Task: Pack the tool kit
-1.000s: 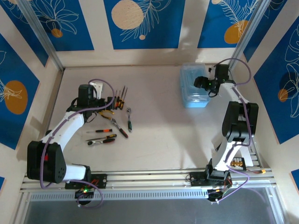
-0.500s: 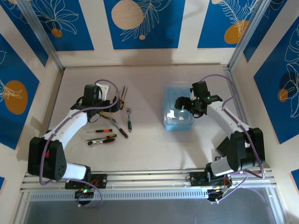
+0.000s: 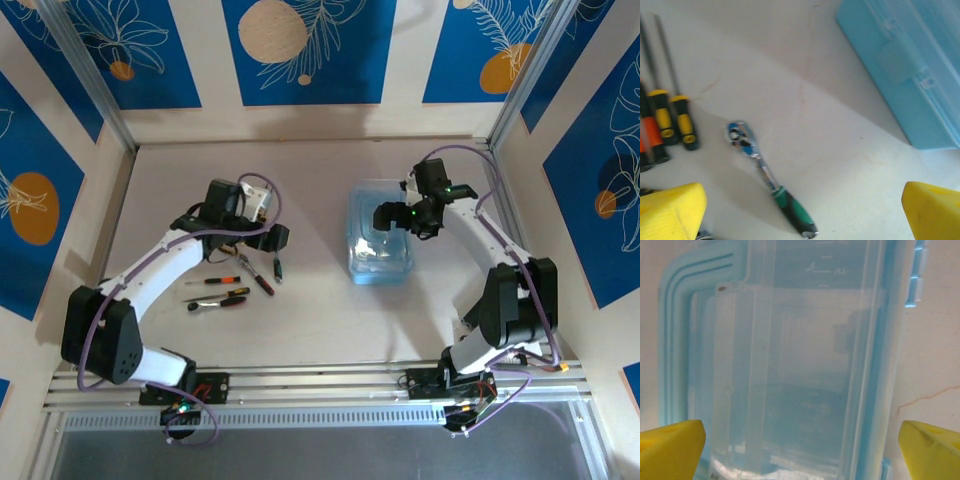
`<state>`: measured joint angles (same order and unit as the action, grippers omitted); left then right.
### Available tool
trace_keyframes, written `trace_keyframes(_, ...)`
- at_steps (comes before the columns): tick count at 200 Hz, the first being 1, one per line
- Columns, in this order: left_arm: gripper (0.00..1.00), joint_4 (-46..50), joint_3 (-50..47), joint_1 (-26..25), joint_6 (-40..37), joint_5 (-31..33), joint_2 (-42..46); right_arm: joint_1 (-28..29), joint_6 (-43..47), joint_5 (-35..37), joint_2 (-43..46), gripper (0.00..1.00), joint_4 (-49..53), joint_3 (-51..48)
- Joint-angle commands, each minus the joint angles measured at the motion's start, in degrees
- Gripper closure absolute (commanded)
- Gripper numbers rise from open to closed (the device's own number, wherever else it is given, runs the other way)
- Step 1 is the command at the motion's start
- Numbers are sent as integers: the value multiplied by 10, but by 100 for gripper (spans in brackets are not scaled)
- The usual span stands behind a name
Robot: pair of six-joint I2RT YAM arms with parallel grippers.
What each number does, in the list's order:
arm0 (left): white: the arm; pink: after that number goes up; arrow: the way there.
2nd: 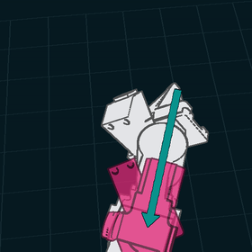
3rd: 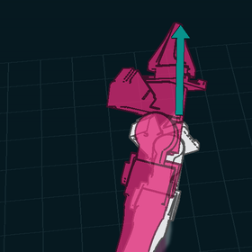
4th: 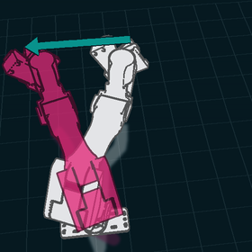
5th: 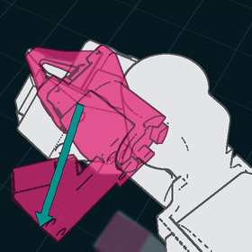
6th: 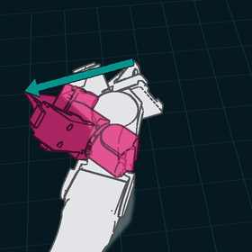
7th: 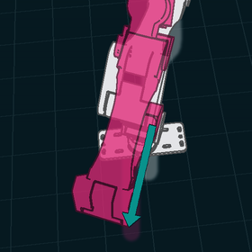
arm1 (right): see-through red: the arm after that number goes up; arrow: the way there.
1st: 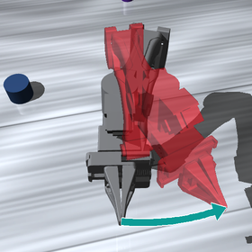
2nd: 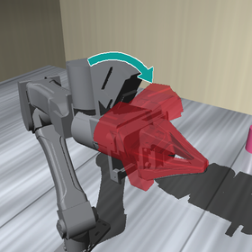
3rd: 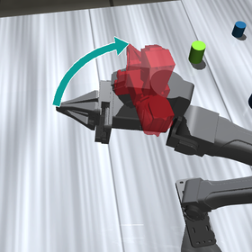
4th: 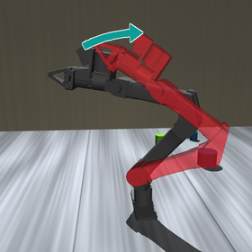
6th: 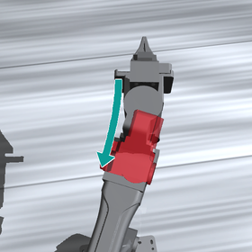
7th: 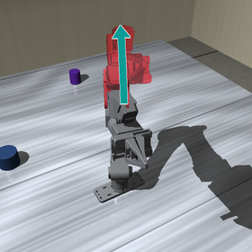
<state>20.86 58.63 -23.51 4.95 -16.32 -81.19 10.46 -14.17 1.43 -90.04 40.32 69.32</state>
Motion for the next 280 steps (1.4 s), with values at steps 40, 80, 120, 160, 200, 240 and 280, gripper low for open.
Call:
trace_keyframes(40, 0, -56, 14, -47, 40, -49, -57, -2, 22, -53, -62, 9, 7, 31)
trace_keyframes(80, 0, -59, 43, -65, 40, -43, -84, -26, -38, -224, -34, 32, -106, -48)
trace_keyframes(120, 0, -80, 73, -72, 53, -67, -105, -35, -121, -380, -21, 40, -260, -155)
trace_keyframes(160, 0, -91, 114, -94, 62, -77, -145, -17, -194, -430, -50, 41, -387, -218)
trace_keyframes(200, 0, -93, 140, -113, 70, -76, -169, -18, -274, -463, -93, 33, -519, -261)
trace_keyframes(240, 0, -80, 179, -127, 67, -71, -185, -24, -288, -458, -125, 14, -538, -265)
trace_keyframes(280, 0, -50, 214, -136, 53, -60, -200, -40, -259, -429, -106, 4, -484, -262)
